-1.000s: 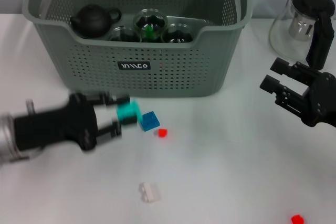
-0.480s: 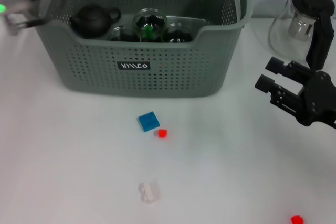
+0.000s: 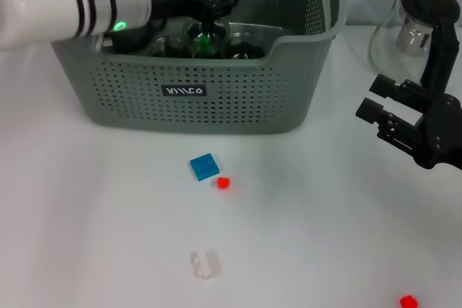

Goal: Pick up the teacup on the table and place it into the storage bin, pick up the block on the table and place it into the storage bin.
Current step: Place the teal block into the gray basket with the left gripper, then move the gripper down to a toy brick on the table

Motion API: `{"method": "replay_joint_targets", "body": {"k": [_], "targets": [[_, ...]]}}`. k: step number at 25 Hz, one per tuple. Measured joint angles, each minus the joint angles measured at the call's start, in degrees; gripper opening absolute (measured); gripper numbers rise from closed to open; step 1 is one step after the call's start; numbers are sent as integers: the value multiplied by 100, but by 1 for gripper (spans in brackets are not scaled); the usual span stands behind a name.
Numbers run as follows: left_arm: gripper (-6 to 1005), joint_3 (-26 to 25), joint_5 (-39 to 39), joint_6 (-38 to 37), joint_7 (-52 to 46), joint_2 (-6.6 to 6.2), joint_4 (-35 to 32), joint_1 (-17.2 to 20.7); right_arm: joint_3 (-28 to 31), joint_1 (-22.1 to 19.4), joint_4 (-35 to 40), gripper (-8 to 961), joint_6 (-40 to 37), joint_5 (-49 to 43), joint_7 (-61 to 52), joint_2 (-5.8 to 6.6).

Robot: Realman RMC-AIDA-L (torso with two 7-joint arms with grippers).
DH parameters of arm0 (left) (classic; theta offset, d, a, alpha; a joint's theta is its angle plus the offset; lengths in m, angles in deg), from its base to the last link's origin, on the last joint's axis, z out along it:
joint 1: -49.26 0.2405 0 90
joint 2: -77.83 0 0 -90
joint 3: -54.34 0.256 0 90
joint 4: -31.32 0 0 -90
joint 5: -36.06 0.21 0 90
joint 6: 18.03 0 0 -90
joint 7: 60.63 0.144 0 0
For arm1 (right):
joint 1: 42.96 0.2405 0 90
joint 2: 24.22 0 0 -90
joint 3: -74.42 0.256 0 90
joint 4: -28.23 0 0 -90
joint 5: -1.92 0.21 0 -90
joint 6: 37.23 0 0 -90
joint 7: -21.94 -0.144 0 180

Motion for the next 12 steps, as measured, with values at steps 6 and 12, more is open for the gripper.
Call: {"method": "replay_joint_targets", "body": {"k": [6, 12], "targets": [[568, -15, 179, 224, -418, 196, -570, 207, 14, 5, 5, 576, -43, 8, -4, 7], [789, -316, -1530, -1214, -274, 207, -1526, 1254, 29, -21, 2, 576, -44, 13, -6, 7]]}}
